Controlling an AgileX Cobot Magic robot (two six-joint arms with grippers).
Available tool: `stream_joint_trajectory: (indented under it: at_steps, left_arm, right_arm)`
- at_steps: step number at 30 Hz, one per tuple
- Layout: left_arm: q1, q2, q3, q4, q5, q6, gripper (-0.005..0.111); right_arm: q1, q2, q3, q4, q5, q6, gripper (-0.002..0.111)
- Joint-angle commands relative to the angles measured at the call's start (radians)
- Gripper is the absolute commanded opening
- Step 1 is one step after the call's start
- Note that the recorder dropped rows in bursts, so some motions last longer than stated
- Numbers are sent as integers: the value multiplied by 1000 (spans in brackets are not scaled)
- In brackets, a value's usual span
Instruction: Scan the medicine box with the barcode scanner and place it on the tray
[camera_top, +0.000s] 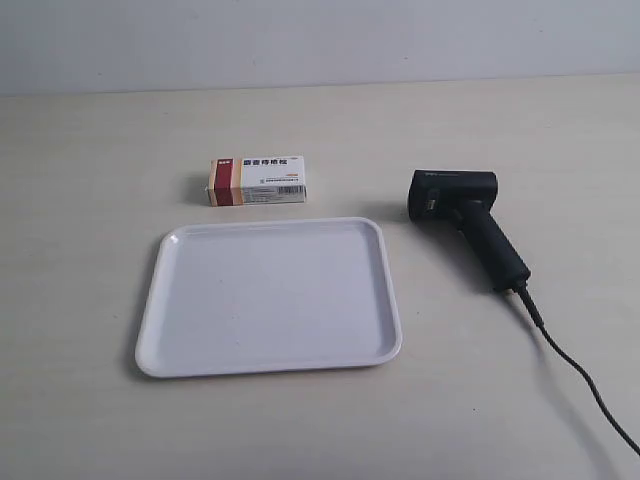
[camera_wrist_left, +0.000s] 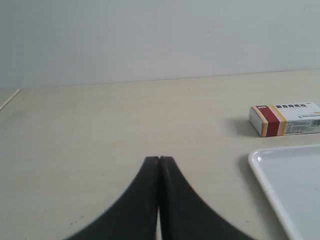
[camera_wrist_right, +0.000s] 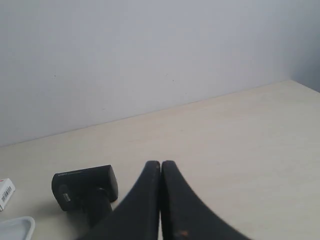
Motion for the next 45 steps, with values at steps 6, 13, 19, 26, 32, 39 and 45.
stream_joint_trajectory:
  at_steps: [6,13,19,26,32,39,45]
  left_arm:
    - [2,-6,0,-10,-4,2,2]
    - [2,-6,0,-111,-97,-120,2]
    - [2,-6,0,-198,-396,-370,2]
    - [4,157,-94,-486,-743,114,0]
    - [0,729,-309,-351,-688,76,0]
    - [-57,1426,-724,793,-496,-688,0]
    - [-75,1775,-1100,1617,-1011,-1255,0]
  right_arm:
    - [-6,-6,5,-5,-2,-1,0]
    - [-6,-6,5,0,-10,-1,0]
    - [-6,-6,5,286,-155,3,0]
    - [-4,-6,-49,317,-326,-6,0]
    - [-4,178,-271,245,-196,-10,0]
    - [-2,574,-362,204,-108,-10,0]
    - [70,838,-362,204,-209,-37,0]
